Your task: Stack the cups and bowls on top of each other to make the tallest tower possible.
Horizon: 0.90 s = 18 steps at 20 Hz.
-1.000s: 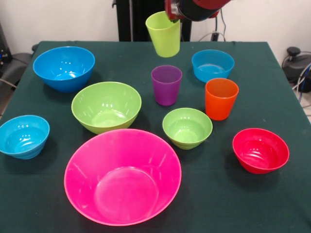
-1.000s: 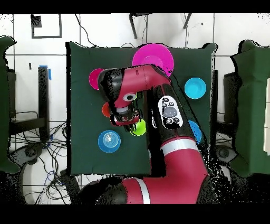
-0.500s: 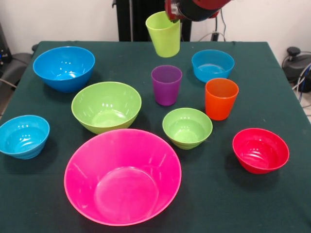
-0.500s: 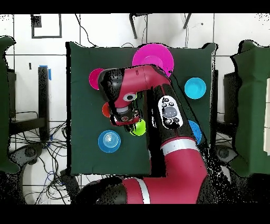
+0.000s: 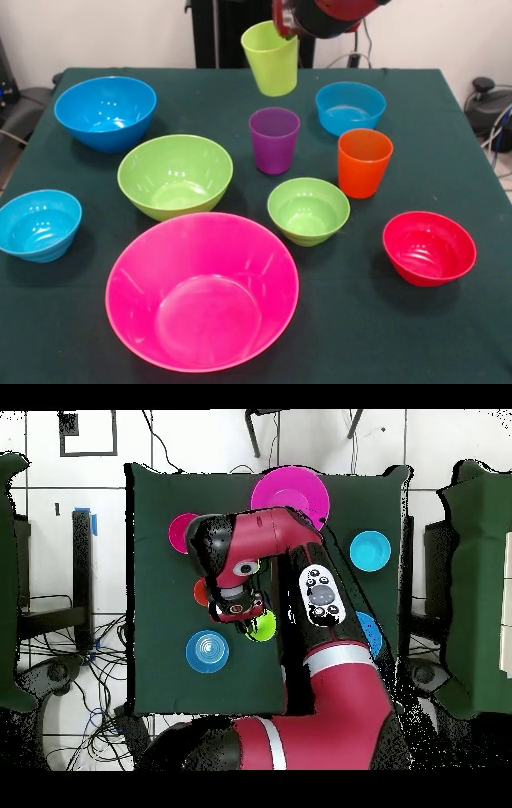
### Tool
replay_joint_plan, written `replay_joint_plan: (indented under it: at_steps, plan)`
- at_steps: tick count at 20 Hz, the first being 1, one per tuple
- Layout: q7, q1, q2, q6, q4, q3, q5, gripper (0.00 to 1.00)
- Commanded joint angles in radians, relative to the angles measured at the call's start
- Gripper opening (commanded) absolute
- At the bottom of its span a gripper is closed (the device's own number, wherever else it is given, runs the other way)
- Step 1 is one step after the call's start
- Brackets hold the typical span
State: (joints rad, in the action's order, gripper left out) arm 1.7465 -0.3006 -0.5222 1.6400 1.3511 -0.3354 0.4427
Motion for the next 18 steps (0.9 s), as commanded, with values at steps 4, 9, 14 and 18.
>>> replay_joint_plan:
  at_steps: [4, 9, 14, 18]
  plan:
    - [-0.154, -0.003, 0.074, -0.144, -0.027, -0.08, 0.06, 0.0]
    - [-0.159, -0.003, 0.082, -0.162, -0.031, -0.087, 0.057, 0.0]
    - [-0.163, -0.004, 0.086, -0.17, -0.034, -0.084, 0.058, 0.0]
    - [-0.173, -0.006, 0.094, -0.162, -0.046, -0.085, 0.06, 0.0]
